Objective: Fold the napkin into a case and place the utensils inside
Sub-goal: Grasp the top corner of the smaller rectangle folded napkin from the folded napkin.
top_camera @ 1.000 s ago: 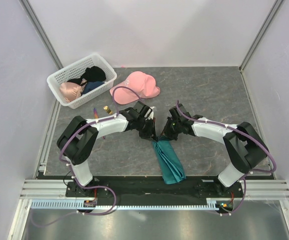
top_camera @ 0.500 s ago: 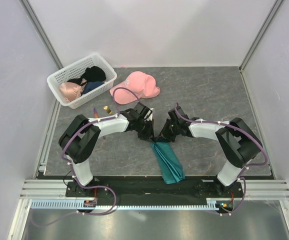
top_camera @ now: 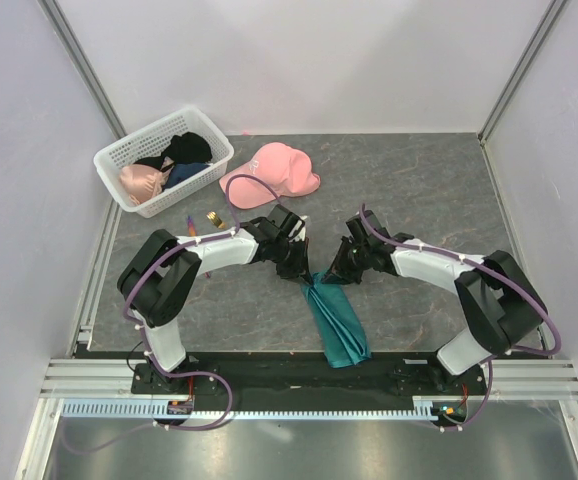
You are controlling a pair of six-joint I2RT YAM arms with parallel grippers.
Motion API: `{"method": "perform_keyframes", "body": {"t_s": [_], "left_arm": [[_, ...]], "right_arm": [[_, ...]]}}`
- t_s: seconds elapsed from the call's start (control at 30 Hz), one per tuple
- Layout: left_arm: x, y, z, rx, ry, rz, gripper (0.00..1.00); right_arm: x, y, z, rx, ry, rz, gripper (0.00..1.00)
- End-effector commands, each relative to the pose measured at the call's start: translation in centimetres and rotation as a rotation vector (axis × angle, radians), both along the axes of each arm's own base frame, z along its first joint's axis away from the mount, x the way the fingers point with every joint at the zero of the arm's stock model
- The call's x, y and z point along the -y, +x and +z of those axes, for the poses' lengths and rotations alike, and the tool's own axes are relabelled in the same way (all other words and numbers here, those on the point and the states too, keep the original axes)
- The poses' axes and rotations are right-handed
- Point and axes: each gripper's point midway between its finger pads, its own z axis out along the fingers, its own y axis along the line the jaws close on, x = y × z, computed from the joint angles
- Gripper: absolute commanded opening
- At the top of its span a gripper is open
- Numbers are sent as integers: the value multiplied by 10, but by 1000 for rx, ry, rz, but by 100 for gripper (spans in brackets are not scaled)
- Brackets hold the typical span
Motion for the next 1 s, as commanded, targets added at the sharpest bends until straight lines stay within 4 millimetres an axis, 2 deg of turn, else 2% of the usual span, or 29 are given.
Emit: {"method": "perform_keyframes", "body": {"t_s": [0.0,0.23,0.43,0.5,0.7,0.8,0.9,0.97], "left_arm": [[9,3,15,21,-54,-10,2],[12,4,17,19,-63,-10,2],[16,7,19,16,-72,-11,2],[16,8,18,21,-67,-7,2],[16,8,12,1,-54,2,2],[16,9,14,2,-56,13,2],[15,10,19,16,-58,19,2],[14,12,22,27,-56,18,2]], "right_arm": [[5,-1,-10,-5,-27,10,0],[-7,9,-22,-10,-14,18,0],[-37,12,-17,1,51,33,0],[-41,13,-16,-4,64,20,0],[-41,10,-24,-33,84,-18,0],[-32,11,-31,-43,84,-56,0],[-32,13,-28,-48,121,-56,2],[-28,15,-17,-1,114,-54,6]]}}
